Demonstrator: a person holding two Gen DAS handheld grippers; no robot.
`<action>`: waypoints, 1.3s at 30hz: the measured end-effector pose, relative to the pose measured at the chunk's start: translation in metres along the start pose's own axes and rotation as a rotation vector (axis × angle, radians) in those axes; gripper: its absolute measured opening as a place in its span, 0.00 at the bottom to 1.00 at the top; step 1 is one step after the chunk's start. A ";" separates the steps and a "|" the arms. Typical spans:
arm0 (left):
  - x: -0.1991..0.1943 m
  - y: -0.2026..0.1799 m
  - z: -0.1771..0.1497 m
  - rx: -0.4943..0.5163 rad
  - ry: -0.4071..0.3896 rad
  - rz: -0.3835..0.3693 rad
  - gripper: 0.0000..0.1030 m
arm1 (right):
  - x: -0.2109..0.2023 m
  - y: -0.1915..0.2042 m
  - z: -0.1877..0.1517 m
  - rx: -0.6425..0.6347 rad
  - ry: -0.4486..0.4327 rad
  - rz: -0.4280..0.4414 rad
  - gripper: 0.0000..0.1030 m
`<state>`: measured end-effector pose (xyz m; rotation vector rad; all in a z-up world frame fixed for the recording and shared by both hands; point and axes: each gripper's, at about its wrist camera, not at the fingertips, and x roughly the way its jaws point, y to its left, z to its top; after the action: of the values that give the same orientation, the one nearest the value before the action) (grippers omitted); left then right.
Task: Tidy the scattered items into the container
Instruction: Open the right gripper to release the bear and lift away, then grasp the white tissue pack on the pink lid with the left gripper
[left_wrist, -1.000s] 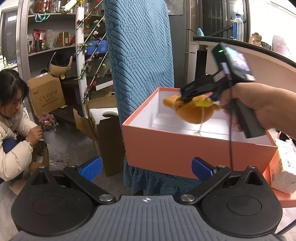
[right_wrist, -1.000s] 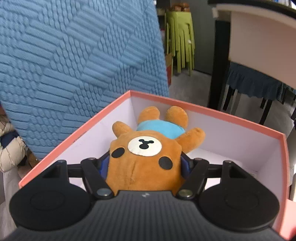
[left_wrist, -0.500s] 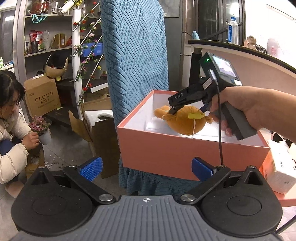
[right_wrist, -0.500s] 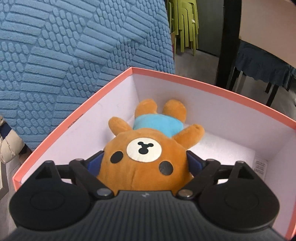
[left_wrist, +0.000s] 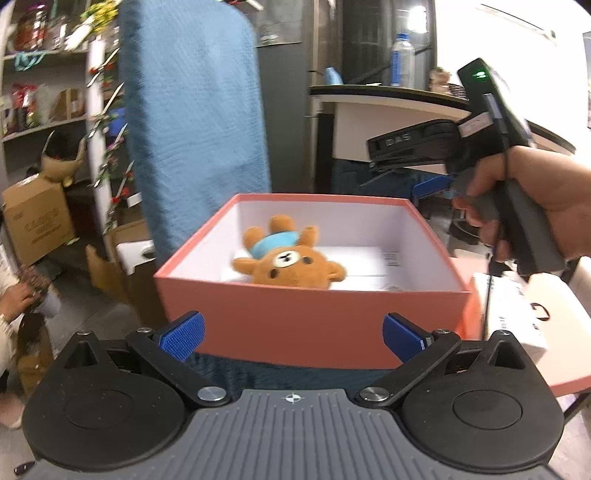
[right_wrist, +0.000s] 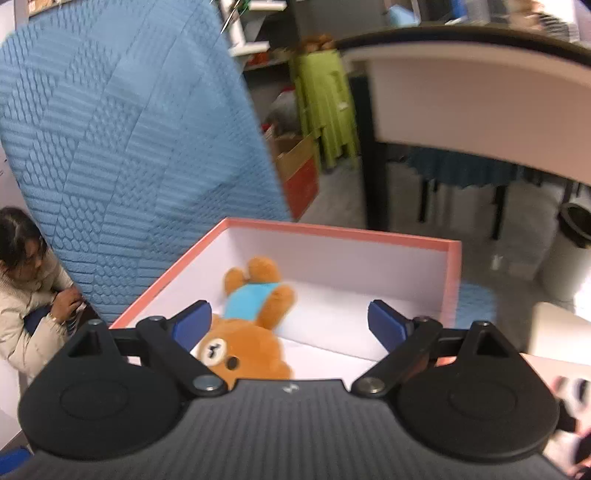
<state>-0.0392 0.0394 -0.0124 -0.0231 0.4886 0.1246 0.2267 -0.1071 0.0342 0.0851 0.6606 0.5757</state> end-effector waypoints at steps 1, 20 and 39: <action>0.000 -0.004 0.000 0.005 -0.004 -0.012 1.00 | -0.010 -0.007 -0.003 0.010 -0.012 -0.008 0.90; 0.015 -0.065 0.004 0.087 -0.024 -0.155 1.00 | -0.169 -0.081 -0.116 0.036 -0.254 -0.199 0.90; 0.034 -0.105 -0.006 0.091 -0.003 -0.257 1.00 | -0.238 -0.084 -0.225 0.085 -0.384 -0.389 0.90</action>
<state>0.0009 -0.0616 -0.0347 0.0034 0.4840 -0.1496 -0.0205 -0.3275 -0.0332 0.1387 0.3137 0.1466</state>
